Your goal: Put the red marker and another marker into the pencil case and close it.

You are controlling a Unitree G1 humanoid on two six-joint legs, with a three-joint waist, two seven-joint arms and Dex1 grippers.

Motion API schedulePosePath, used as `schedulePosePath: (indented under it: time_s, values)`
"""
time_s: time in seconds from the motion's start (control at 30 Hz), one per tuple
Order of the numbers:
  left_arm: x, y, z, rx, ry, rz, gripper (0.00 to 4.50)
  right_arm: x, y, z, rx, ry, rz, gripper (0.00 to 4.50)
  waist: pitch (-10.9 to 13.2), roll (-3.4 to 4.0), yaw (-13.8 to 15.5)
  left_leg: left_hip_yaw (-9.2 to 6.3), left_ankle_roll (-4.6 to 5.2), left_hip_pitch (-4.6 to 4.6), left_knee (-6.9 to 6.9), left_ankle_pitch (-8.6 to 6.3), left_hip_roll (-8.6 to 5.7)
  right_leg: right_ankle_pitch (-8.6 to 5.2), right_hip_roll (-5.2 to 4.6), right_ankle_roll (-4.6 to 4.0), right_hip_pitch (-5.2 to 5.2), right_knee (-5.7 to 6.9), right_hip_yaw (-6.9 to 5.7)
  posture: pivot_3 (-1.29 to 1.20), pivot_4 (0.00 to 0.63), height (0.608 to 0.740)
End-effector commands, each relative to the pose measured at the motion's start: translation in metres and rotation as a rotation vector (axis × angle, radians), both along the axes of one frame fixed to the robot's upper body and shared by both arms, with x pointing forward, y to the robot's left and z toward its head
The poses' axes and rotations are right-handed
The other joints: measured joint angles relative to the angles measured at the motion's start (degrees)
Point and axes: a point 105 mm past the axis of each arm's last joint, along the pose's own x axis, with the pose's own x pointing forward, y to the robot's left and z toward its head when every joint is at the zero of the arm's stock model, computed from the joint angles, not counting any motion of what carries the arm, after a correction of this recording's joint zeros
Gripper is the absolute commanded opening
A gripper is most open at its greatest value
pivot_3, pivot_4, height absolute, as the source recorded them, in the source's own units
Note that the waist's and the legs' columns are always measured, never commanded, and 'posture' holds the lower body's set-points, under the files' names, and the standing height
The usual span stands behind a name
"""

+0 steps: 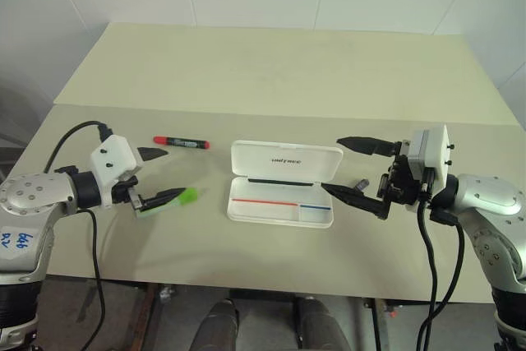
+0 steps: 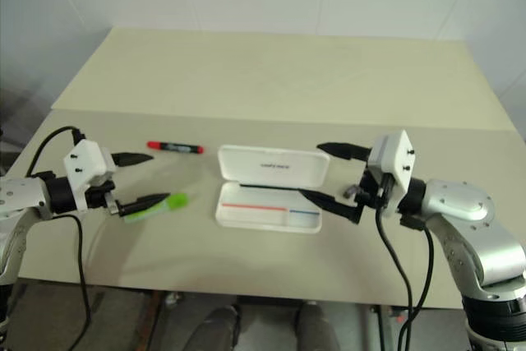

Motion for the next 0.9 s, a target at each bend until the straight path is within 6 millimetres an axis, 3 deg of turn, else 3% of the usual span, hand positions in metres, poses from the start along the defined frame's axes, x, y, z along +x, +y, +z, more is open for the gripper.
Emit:
schedulePosePath:
  time_s: [0.03,0.23,0.43,0.67,0.9]
  values:
    - [0.007,0.021,0.007,0.067,-0.075,0.097,4.48,-0.002,0.006,0.011,0.035,-0.027,0.029,4.5,0.0,0.0,0.1,0.0,0.0,-0.02,0.0,0.0,0.0,0.0,-0.01,0.0,0.0,-0.02,0.0,0.0,0.15,0.74]
    - [0.019,0.032,0.007,0.13,-0.088,0.108,4.48,-0.002,0.009,0.01,0.041,-0.022,0.032,4.5,0.0,0.0,0.1,0.0,-0.01,-0.03,-0.1,-0.01,0.01,0.0,-0.01,0.0,-0.07,-0.01,-0.01,0.0,0.15,0.74]
    - [0.051,0.054,0.011,0.21,-0.089,0.131,4.48,0.001,0.014,0.01,0.065,-0.02,0.02,4.5,0.0,0.0,0.0,0.0,-0.01,0.0,-0.08,0.0,0.0,0.0,0.01,0.0,-0.08,0.07,-0.01,0.0,0.15,0.74]
    - [0.075,0.051,0.012,0.234,-0.039,0.068,4.48,0.001,0.016,0.011,0.089,-0.021,-0.003,4.5,0.0,0.0,-0.1,0.0,-0.01,-0.07,-0.09,0.0,-0.02,0.0,0.01,0.01,-0.16,0.07,-0.01,0.0,0.15,0.74]
    - [0.099,0.029,0.014,0.221,0.022,-0.011,4.48,-0.002,0.022,0.015,0.097,-0.034,0.003,4.5,0.0,-0.01,-0.1,0.0,-0.01,-0.16,0.0,0.02,-0.04,0.0,0.03,0.01,-0.3,0.26,-0.01,0.0,0.15,0.74]
